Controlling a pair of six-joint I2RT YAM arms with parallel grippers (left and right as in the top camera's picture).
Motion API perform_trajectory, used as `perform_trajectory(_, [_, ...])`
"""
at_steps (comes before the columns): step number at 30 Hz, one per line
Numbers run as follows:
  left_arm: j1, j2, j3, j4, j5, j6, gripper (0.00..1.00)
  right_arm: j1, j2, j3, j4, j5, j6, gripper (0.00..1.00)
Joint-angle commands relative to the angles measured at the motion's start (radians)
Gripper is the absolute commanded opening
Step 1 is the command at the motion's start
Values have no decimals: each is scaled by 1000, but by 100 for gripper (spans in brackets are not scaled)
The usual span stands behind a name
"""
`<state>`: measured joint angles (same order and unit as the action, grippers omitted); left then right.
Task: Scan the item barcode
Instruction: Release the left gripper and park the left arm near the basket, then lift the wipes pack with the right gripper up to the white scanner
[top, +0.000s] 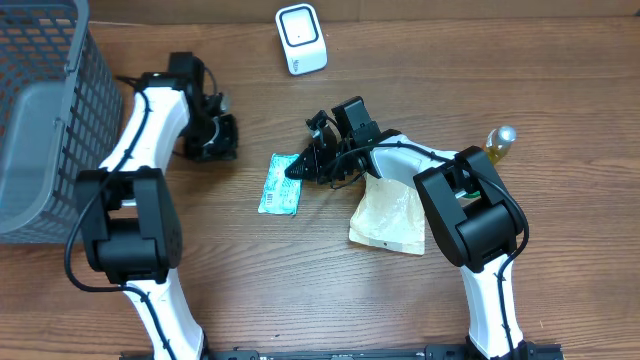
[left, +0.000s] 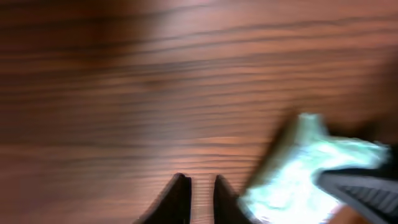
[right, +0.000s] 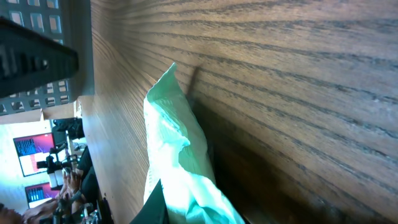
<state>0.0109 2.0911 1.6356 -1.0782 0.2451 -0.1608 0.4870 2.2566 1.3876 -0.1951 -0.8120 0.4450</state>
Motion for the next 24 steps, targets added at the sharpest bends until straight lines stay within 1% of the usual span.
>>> perform_trajectory(1, [32, -8, 14, -13, -167, 3, 25, 8, 17, 4, 3, 6, -7, 4])
perform_trajectory(2, [37, -8, 14, -14, -185, 3, 27, 8, 17, 4, 3, 6, -7, 4])
perform_trajectory(4, [47, -8, 14, -14, -222, 3, 40, 8, 17, 4, 3, 6, -7, 4])
perform_trajectory(5, [50, -8, 14, -14, -234, 3, 63, 8, 17, 4, 3, 6, -7, 4])
perform_trajectory(6, [53, -8, 14, -14, -241, 3, 81, 8, 17, 4, 2, 6, -7, 4])
perform_trajectory(7, [55, -8, 14, -14, -245, 2, 89, 8, 17, 4, 0, 6, -7, 4])
perform_trajectory(8, [55, -8, 14, -14, -245, -3, 100, 8, 17, 4, -1, 6, -7, 4])
perform_trajectory(17, [54, -8, 14, -13, -245, -16, 100, 8, 17, 4, 0, 6, -6, 5])
perform_trajectory(20, [54, -8, 14, -13, -245, -16, 99, 5, 17, 4, 1, 5, -7, 4])
perform_trajectory(24, [54, -8, 14, -13, -245, -16, 99, -13, 16, 16, 49, -90, -6, 4])
